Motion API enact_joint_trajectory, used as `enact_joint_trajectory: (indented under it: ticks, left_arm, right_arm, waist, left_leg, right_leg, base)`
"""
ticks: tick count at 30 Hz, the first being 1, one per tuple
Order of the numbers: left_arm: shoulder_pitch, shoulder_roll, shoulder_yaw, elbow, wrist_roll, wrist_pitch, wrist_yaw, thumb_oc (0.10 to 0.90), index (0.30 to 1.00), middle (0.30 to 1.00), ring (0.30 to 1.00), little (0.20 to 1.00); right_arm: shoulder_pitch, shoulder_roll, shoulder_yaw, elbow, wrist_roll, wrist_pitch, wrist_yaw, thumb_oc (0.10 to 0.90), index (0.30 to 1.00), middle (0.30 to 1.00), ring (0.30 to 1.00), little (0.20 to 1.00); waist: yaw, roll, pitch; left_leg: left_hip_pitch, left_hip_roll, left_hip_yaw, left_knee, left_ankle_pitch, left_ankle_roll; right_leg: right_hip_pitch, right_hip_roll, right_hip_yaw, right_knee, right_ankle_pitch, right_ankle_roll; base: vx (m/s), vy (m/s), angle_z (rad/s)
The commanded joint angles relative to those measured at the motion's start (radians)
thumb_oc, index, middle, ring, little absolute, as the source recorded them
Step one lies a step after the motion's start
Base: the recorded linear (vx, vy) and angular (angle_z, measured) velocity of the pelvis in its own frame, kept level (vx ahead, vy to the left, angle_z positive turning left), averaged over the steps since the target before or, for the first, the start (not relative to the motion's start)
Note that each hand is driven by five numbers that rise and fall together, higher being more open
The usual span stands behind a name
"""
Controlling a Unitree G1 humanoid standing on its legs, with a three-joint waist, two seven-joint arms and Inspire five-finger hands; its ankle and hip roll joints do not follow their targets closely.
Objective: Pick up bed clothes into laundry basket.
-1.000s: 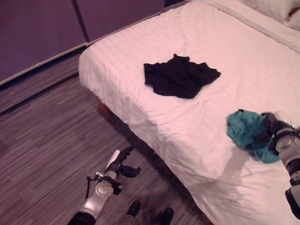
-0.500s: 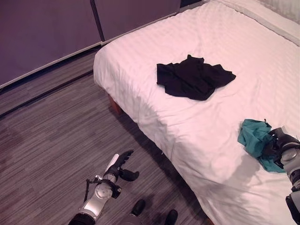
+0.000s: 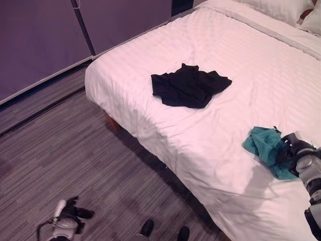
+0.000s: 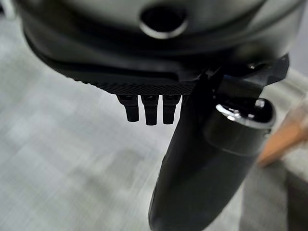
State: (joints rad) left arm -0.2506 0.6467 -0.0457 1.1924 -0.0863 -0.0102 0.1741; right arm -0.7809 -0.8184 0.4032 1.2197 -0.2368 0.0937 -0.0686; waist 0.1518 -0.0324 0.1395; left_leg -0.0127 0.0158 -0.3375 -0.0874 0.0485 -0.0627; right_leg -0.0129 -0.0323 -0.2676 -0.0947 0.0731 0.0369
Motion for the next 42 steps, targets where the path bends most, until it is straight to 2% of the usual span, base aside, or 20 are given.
enact_joint_trajectory:
  ticks: [1,3,5,7,8,9,11,13,15,16,19,21,22,23,24,25,29,32,36,42]
  left_arm:
    - [-0.204,0.233,0.017,-0.023,-0.053,-0.053,0.060,0.800,0.900,0.900,0.900,0.900]
    - [-0.294,0.392,0.019,-0.090,-0.039,-0.041,0.094,0.800,0.900,0.900,0.900,0.900]
    - [-0.315,0.488,0.038,-0.354,0.001,-0.017,0.156,0.800,0.900,0.900,0.900,0.900]
    - [-0.270,0.518,0.051,-0.444,0.083,-0.027,0.169,0.800,0.900,0.900,0.900,0.900]
    - [-0.306,0.523,0.011,-0.422,0.121,-0.031,0.185,0.800,0.900,0.900,0.900,0.900]
    - [-0.321,0.522,-0.002,-0.415,0.122,-0.033,0.187,0.800,0.900,0.900,0.900,0.900]
    - [-0.525,0.502,-0.146,-0.400,0.145,-0.034,0.251,0.800,0.900,0.900,0.900,0.900]
    - [-0.579,0.488,-0.190,-0.397,0.141,-0.033,0.255,0.800,0.900,0.900,0.900,0.900]
    - [-0.704,0.403,-0.284,-0.364,0.141,-0.024,0.277,0.800,0.900,0.900,0.900,0.900]
    - [-0.714,0.401,-0.294,-0.359,0.140,-0.025,0.278,0.800,0.900,0.900,0.900,0.900]
    - [-0.863,0.287,-0.426,-0.267,0.187,-0.013,0.270,0.800,0.900,0.900,0.900,0.900]
    - [-0.910,0.238,-0.470,-0.202,0.193,-0.021,0.264,0.800,0.900,0.900,0.900,0.900]
    - [-0.847,0.280,-0.415,-0.198,0.199,-0.053,0.272,0.800,0.900,0.900,0.900,0.900]
    - [-0.825,0.304,-0.373,-0.191,0.203,-0.055,0.245,0.800,0.900,0.900,0.900,0.900]
    - [-0.757,0.321,-0.316,-0.153,0.221,-0.070,0.217,0.800,0.900,0.900,0.900,0.900]
    - [-0.754,0.319,-0.316,-0.152,0.221,-0.072,0.217,0.800,0.900,0.900,0.900,0.900]
    - [-0.618,0.313,-0.192,-0.144,0.239,-0.075,0.227,0.800,0.900,0.900,0.900,0.900]
    - [-0.607,0.311,-0.179,-0.145,0.233,-0.079,0.219,0.800,0.900,0.900,0.900,0.900]
    - [-0.563,0.280,-0.168,-0.085,0.222,-0.092,0.188,0.800,0.900,0.900,0.900,0.900]
    - [-0.604,0.183,-0.189,0.159,0.244,0.028,0.057,0.800,0.900,0.900,0.900,0.900]
  right_arm:
    - [-0.175,0.031,0.126,-0.029,-0.048,0.025,-0.092,0.400,0.300,0.300,0.300,0.300]
    - [-0.273,0.168,0.153,0.003,-0.042,0.073,-0.125,0.400,0.300,0.300,0.300,0.300]
    - [-0.264,0.201,0.129,0.023,-0.033,0.086,-0.139,0.400,0.300,0.300,0.300,0.300]
    - [-0.304,0.236,0.128,0.056,-0.036,0.092,-0.152,0.400,0.300,0.300,0.300,0.300]
    - [-0.326,0.245,0.142,0.082,-0.031,0.084,-0.151,0.400,0.300,0.300,0.300,0.300]
    - [-0.327,0.244,0.140,0.086,-0.030,0.082,-0.151,0.400,0.300,0.300,0.300,0.300]
    - [-0.328,0.277,0.171,0.124,-0.010,0.069,-0.151,0.400,0.300,0.300,0.300,0.300]
    - [-0.320,0.284,0.161,0.127,0.001,0.068,-0.158,0.400,0.300,0.300,0.300,0.300]
    - [-0.323,0.332,0.166,0.129,0.022,0.066,-0.182,0.400,0.300,0.300,0.300,0.300]
    - [-0.322,0.330,0.163,0.129,0.022,0.066,-0.183,0.400,0.300,0.300,0.300,0.300]
    - [-0.352,0.364,0.178,0.123,0.047,0.062,-0.208,0.400,0.300,0.300,0.300,0.300]
    - [-0.360,0.375,0.174,0.122,0.062,0.055,-0.214,0.400,0.300,0.300,0.300,0.300]
    - [-0.166,0.222,0.179,0.003,0.083,-0.052,-0.147,0.400,0.300,0.300,0.300,0.300]
    - [-0.063,0.162,0.153,-0.160,0.074,-0.094,-0.126,0.400,0.300,0.300,0.300,0.300]
    - [0.129,0.125,0.077,-0.438,0.040,-0.121,-0.124,0.400,0.300,0.300,0.300,0.300]
    - [0.141,0.122,0.072,-0.450,0.037,-0.116,-0.122,0.400,0.300,0.300,0.300,0.300]
    - [0.473,0.146,-0.067,-0.620,-0.068,-0.137,-0.115,0.400,0.300,0.300,0.300,0.300]
    - [0.515,0.147,-0.078,-0.629,-0.082,-0.142,-0.110,0.400,0.300,0.300,0.300,0.300]
    - [0.561,0.183,-0.071,-0.590,-0.088,-0.152,-0.098,0.400,0.300,0.300,0.300,0.300]
    - [0.534,0.197,-0.054,-0.543,-0.066,-0.158,-0.096,0.400,0.300,0.300,0.300,0.300]
  waist:
    - [-0.019,-0.004,-0.102]
    - [-0.043,0.013,-0.084]
    - [-0.026,0.010,-0.055]
    - [-0.012,0.003,-0.051]
    - [-0.021,0.003,-0.057]
    - [-0.019,0.002,-0.056]
    - [-0.036,0.018,-0.071]
    - [-0.029,0.021,-0.076]
    - [-0.027,0.054,-0.081]
    - [-0.023,0.050,-0.081]
    - [-0.008,0.064,-0.062]
    - [0.000,0.058,-0.053]
    - [-0.050,0.046,-0.040]
    - [-0.076,0.052,-0.040]
    - [-0.126,0.063,-0.055]
    - [-0.123,0.064,-0.057]
    - [-0.195,0.069,-0.097]
    - [-0.198,0.066,-0.104]
    - [-0.229,0.053,-0.123]
    - [-0.250,0.034,-0.127]
  left_leg:
    - [0.040,0.090,0.118,0.000,-0.064,-0.071]
    - [0.041,0.123,0.165,0.025,-0.032,-0.086]
    - [-0.010,0.121,0.150,0.118,-0.013,-0.101]
    - [-0.059,0.112,0.114,0.176,0.025,-0.110]
    - [-0.064,0.116,0.113,0.181,0.027,-0.109]
    - [-0.064,0.116,0.112,0.181,0.027,-0.109]
    - [-0.073,0.101,0.129,0.131,0.016,-0.088]
    - [-0.067,0.086,0.133,0.104,0.019,-0.079]
    - [-0.112,0.017,0.133,0.030,0.073,-0.061]
    - [-0.110,0.015,0.135,0.028,0.073,-0.060]
    - [-0.229,-0.059,0.121,0.019,0.106,-0.055]
    - [-0.252,-0.068,0.125,0.021,0.110,-0.056]
    - [-0.268,-0.064,0.149,0.025,0.113,-0.058]
    - [-0.256,-0.049,0.161,0.016,0.117,-0.053]
    - [-0.224,-0.024,0.190,0.001,0.112,-0.048]
    - [-0.222,-0.024,0.191,0.000,0.110,-0.048]
    - [-0.126,0.009,0.240,0.000,0.094,-0.028]
    - [-0.112,0.012,0.259,0.000,0.082,-0.023]
    - [-0.076,0.032,0.346,0.000,0.035,-0.007]
    - [-0.074,0.047,0.390,0.000,0.006,0.002]
  right_leg:
    - [0.046,-0.040,0.079,0.007,-0.091,0.074]
    - [0.048,-0.028,0.123,0.007,-0.096,0.062]
    - [0.057,-0.029,0.141,0.007,-0.104,0.052]
    - [0.056,-0.036,0.145,0.007,-0.105,0.048]
    - [0.062,-0.041,0.145,0.007,-0.109,0.050]
    - [0.062,-0.041,0.144,0.007,-0.109,0.051]
    - [0.074,-0.049,0.156,0.007,-0.117,0.057]
    - [0.076,-0.046,0.162,0.007,-0.119,0.058]
    - [0.087,-0.024,0.192,0.007,-0.126,0.058]
    - [0.088,-0.026,0.193,0.007,-0.128,0.058]
    - [0.112,-0.007,0.263,0.007,-0.141,0.054]
    - [0.123,-0.003,0.289,0.007,-0.149,0.055]
    - [0.135,-0.004,0.317,0.007,-0.155,0.059]
    - [0.130,0.003,0.336,0.007,-0.153,0.059]
    - [0.134,0.002,0.382,0.007,-0.155,0.063]
    - [0.135,0.001,0.383,0.007,-0.155,0.063]
    - [0.122,-0.019,0.458,0.007,-0.149,0.091]
    - [0.115,-0.026,0.476,0.007,-0.144,0.098]
    - [0.059,-0.055,0.534,0.007,-0.112,0.133]
    - [0.009,-0.059,0.548,0.007,-0.092,0.147]
  base:
    - [-0.02,-0.115,-0.19]
    - [-0.11,-0.148,-0.61]
    - [-0.14,-0.145,-0.68]
    - [-0.10,-0.081,-0.16]
    - [-0.05,-0.066,0.07]
    - [0.06,-0.041,-0.04]
    - [0.10,-0.040,-0.05]
    - [0.11,-0.005,-0.12]
    - [0.17,0.010,-0.23]
    - [0.09,0.004,-0.25]
    - [0.15,0.013,-0.52]
    - [0.14,0.035,-0.54]
    - [0.11,0.063,-0.35]
    - [0.21,0.207,-1.05]
    - [0.13,0.172,-1.32]
    - [0.18,0.224,-2.00]
    - [0.22,0.218,-0.95]
    - [0.11,0.128,-0.70]
    - [0.10,0.189,-0.63]
    - [0.03,0.066,-0.40]
